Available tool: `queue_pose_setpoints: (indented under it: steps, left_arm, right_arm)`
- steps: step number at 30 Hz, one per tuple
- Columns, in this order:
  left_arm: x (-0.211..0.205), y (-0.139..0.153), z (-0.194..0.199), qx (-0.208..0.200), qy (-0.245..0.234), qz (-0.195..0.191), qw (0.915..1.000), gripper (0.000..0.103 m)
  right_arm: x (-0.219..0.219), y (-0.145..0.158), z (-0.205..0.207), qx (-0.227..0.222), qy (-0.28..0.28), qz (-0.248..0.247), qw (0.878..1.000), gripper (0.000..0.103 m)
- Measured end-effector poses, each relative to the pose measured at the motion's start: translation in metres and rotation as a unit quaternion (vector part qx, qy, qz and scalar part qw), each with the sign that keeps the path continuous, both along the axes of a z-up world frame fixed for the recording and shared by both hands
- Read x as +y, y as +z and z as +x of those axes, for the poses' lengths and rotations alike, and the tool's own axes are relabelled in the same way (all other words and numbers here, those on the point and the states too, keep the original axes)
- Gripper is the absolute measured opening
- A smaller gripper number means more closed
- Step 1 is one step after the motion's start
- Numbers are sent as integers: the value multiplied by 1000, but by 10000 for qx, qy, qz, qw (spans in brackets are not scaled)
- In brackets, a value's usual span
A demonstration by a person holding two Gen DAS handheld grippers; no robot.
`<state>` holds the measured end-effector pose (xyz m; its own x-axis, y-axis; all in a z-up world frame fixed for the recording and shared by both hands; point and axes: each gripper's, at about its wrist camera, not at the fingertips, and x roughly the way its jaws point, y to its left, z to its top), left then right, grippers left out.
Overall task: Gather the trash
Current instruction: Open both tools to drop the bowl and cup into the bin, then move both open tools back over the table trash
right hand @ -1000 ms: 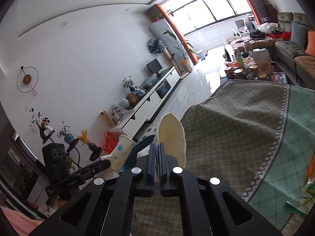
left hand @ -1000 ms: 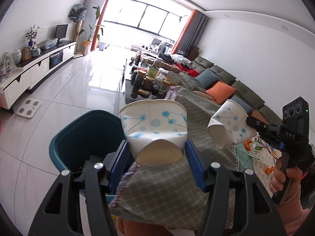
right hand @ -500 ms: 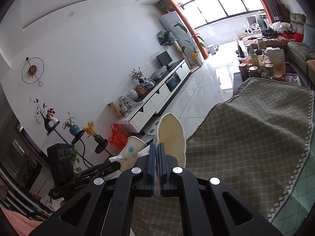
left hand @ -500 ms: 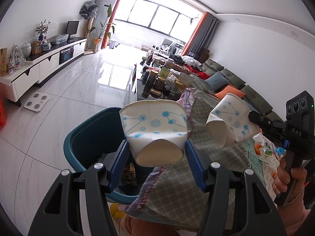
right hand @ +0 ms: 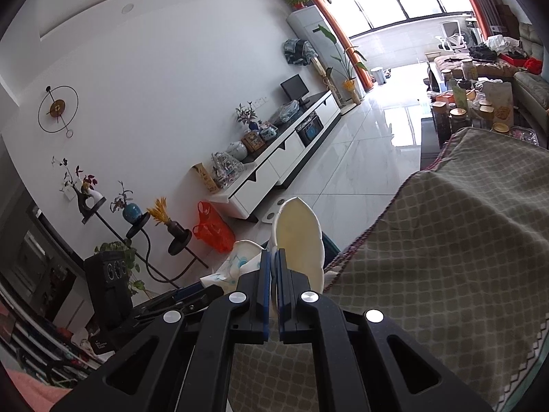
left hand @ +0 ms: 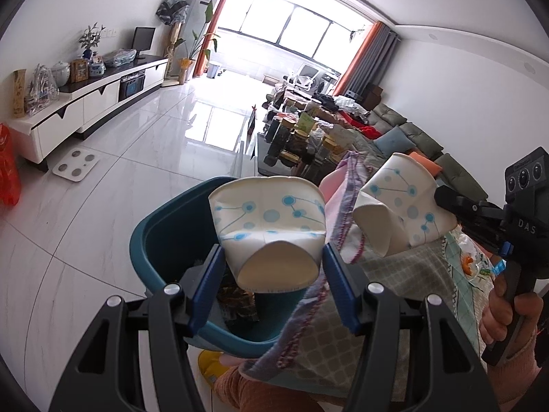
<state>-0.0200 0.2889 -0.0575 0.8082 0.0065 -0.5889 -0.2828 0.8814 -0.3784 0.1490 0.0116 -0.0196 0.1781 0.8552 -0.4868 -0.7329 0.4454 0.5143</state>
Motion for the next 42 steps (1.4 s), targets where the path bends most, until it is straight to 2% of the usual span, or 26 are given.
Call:
queue_pose_setpoints:
  steps: [15, 30, 37, 40, 42]
  left_arm:
    - [20, -28, 16, 288, 177, -214, 9992, 55]
    - [21, -42, 41, 543, 374, -108, 9978, 56]
    - [23, -51, 52, 691, 499, -235, 9961, 57]
    - [23, -53, 55, 689, 501, -234, 9961, 58]
    - [25, -53, 57, 687, 489, -283, 9960, 59]
  right_arm:
    - [38, -20, 6, 113, 126, -325, 9993, 4]
    - [75, -42, 14, 294, 183, -653, 9973, 4]
    - [81, -53, 18, 486, 198, -774, 9956, 8]
    - [77, -51, 19, 487, 145, -726, 9961, 16]
    - [74, -50, 19, 492, 134, -689, 9963, 17]
